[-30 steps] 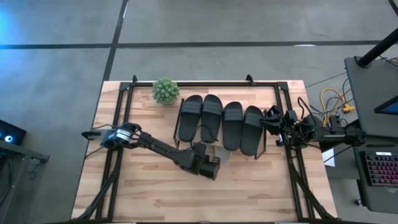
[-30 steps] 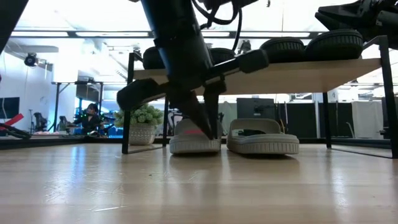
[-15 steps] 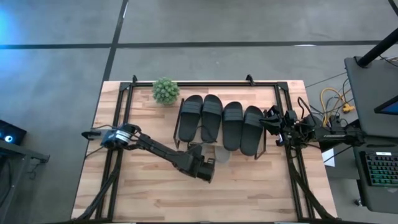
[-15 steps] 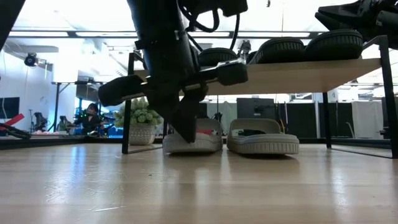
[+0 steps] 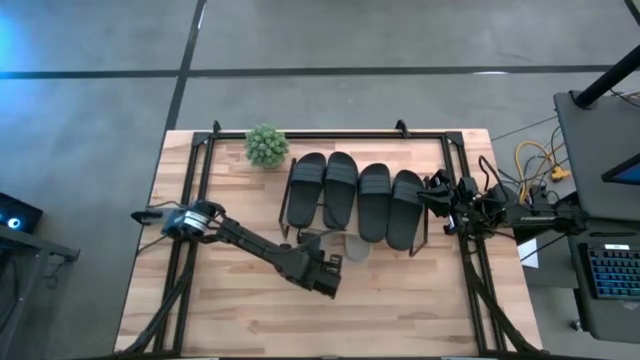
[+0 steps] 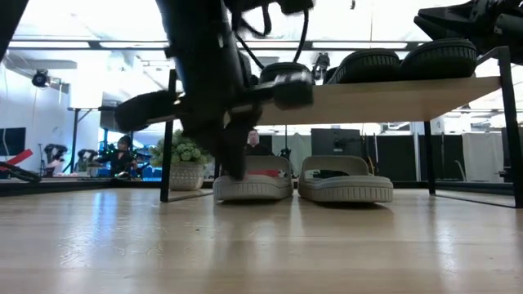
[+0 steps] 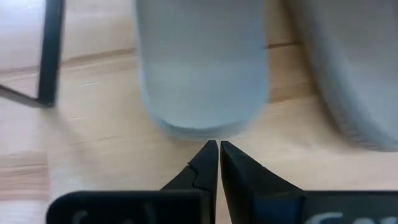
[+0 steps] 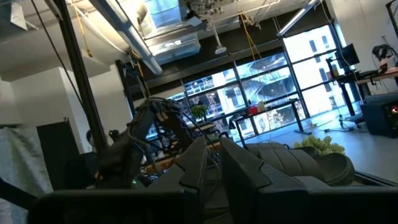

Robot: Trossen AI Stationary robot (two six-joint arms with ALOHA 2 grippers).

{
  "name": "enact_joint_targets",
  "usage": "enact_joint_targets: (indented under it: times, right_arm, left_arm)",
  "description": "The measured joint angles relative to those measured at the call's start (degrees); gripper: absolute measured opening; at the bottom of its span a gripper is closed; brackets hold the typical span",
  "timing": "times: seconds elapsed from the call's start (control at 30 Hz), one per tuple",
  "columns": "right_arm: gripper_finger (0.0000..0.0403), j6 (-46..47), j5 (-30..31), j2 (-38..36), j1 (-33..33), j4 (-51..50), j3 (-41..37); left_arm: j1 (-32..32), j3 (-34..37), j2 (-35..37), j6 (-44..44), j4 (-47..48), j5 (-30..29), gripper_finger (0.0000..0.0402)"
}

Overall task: Pick and place slides into the shelf
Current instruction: Adjust the gray slipper below the shelf

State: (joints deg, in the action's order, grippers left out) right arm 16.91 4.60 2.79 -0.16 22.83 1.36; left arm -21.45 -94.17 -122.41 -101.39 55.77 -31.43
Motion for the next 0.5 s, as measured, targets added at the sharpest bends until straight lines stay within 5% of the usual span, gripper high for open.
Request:
enact_joint_targets:
  times: [0.27, 0.5]
  right_arm:
    - [0.0038, 0.0, 0.0, 0.0, 0.0, 0.0, 0.0]
    - [0.0038, 0.0, 0.0, 0.0, 0.0, 0.0, 0.0]
  left_arm:
    - [-2.8, -6.7, 1.2, 6.4, -11.2, -5.3, 0.0004]
    - [-3.5, -10.3, -0.7, 6.2, -21.2, -1.5, 0.0004]
